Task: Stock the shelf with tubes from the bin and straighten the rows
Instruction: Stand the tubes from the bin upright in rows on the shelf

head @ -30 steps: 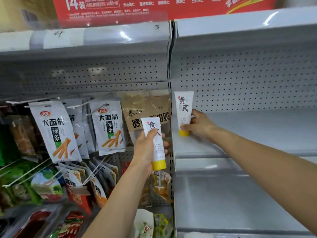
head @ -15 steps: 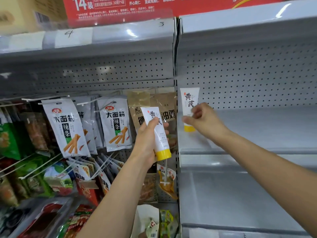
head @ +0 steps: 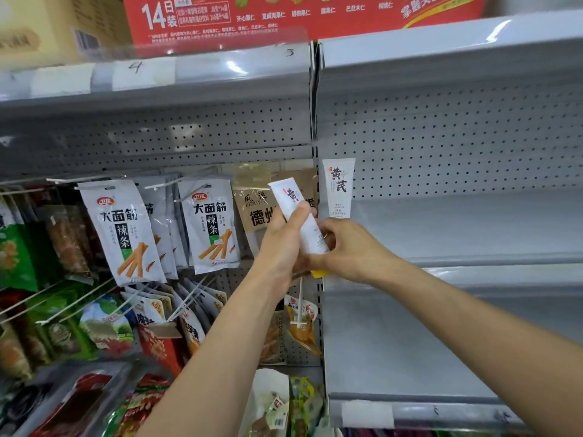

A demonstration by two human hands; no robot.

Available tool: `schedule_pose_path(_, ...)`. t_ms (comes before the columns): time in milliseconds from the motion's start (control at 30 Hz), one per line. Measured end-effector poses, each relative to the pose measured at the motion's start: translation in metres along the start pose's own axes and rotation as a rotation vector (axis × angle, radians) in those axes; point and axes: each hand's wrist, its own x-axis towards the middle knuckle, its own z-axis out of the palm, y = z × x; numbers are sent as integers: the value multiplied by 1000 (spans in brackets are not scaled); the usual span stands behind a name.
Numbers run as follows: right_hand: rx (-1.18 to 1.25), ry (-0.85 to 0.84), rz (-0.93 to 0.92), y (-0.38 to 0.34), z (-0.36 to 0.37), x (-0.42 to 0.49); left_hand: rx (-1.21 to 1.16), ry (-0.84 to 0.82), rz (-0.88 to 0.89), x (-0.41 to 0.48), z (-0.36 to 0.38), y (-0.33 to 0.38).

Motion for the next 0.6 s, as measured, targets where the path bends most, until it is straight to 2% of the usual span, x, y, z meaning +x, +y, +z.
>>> schedule_pose_path(133,158,96,76,18,-13,11,266,-32,127,-7,-8,-9)
schedule_pose_path(233,209,150,130,30,-19,19,403,6,126,-12,-18,-22)
schedule_pose_path(433,198,187,196,55,-15,34,452,26,86,-21,-29,-42)
schedule_pose_path(600,141,135,195,59,-14,42,503,38,52,-25,-31,-53)
